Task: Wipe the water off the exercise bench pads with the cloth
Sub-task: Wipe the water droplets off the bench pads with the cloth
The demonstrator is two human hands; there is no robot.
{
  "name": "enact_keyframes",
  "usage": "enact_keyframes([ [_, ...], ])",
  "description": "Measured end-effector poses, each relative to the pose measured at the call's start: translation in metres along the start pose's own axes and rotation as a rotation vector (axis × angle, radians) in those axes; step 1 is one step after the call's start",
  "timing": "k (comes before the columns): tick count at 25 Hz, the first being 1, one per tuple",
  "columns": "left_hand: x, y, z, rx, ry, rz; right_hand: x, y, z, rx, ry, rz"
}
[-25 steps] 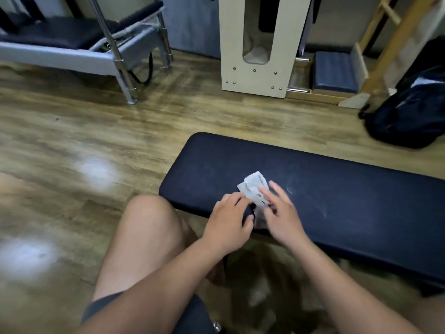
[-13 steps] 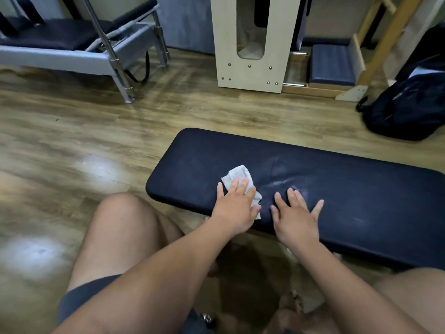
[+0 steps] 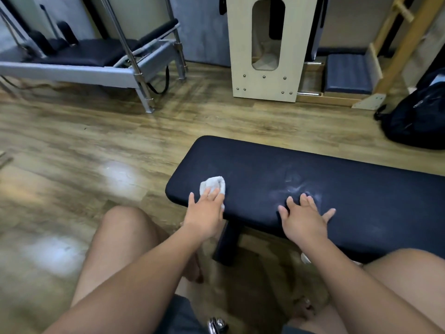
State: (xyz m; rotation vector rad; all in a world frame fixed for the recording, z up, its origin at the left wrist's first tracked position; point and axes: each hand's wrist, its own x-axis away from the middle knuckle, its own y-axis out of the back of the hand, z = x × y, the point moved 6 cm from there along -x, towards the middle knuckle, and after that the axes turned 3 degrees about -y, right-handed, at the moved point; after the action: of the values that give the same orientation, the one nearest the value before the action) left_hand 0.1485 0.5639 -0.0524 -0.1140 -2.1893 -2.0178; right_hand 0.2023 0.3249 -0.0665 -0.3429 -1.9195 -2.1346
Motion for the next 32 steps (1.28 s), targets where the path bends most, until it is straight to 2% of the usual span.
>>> enact_keyframes([
  [3,-0.014,-0.004,0.035,0.104,0.108,-0.049,-0.005,-0.003,0.005,0.055,-0.004,-0.018],
  [10,-0.049,-0.025,0.071,0.083,0.153,-0.104,-0.004,0.023,0.027,0.152,-0.080,-0.030],
  [12,-0.072,-0.020,0.087,0.156,0.164,-0.090,0.004,0.026,0.061,0.181,0.015,-0.042],
  [16,-0.135,-0.008,0.107,0.232,0.131,-0.080,0.013,0.010,0.170,0.206,0.371,-0.013],
  [19,-0.190,0.002,0.128,0.332,0.182,-0.040,0.011,-0.017,0.210,0.323,0.424,0.091],
  [22,-0.219,0.020,0.138,0.615,0.257,-0.027,0.007,-0.023,0.203,0.441,0.424,0.109],
  [26,-0.207,0.021,0.169,0.747,0.296,0.045,0.008,-0.021,0.209,0.476,0.451,0.113],
  [29,-0.171,0.009,0.177,0.820,0.308,0.003,0.007,-0.024,0.214,0.456,0.450,0.127],
  [32,-0.124,-0.003,0.186,0.949,0.392,-0.033,0.006,-0.023,0.217,0.447,0.435,0.095],
])
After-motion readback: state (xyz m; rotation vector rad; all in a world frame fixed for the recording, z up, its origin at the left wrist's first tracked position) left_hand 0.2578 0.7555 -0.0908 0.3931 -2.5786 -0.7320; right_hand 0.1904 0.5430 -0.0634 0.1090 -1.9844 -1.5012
